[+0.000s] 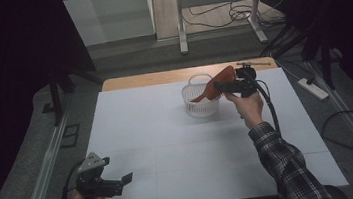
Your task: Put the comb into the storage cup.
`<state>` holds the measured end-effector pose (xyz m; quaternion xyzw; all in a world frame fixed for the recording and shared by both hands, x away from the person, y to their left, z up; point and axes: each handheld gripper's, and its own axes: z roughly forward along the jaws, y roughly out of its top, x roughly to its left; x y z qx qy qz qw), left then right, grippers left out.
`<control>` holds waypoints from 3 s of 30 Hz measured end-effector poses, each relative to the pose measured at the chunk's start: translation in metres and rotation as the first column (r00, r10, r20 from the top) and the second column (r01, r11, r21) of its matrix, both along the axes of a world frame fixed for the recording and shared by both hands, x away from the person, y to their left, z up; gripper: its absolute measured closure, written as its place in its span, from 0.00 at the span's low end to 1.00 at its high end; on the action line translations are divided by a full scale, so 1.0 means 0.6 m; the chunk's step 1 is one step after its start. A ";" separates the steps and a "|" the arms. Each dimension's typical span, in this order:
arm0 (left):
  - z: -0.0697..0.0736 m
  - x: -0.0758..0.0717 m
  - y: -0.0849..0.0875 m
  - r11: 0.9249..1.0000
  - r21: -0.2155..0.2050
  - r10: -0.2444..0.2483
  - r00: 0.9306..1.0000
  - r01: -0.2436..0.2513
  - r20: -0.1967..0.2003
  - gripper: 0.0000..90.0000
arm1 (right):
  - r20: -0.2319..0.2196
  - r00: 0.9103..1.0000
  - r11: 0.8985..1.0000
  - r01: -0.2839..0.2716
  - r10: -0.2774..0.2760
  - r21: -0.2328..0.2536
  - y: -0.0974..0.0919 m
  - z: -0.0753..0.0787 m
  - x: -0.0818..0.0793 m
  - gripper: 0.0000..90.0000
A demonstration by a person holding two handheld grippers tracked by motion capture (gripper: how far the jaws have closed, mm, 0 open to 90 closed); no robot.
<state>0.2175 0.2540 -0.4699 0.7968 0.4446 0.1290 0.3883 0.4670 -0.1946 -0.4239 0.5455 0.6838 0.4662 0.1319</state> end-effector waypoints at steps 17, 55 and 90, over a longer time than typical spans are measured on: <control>0.000 -0.001 0.000 1.000 0.006 -0.003 1.000 0.003 0.000 0.00 | -0.014 0.995 0.991 -0.099 0.098 -0.095 -0.001 0.009 -0.002 0.07; -0.001 0.001 0.002 1.000 -0.007 -0.002 1.000 0.002 -0.010 0.00 | 0.024 0.978 0.948 -0.197 0.209 -0.251 -0.016 0.033 -0.036 0.01; -0.001 0.001 0.000 1.000 0.004 -0.008 1.000 0.008 -0.011 0.00 | 0.027 0.971 0.937 -0.223 0.239 -0.269 -0.039 0.018 -0.076 0.00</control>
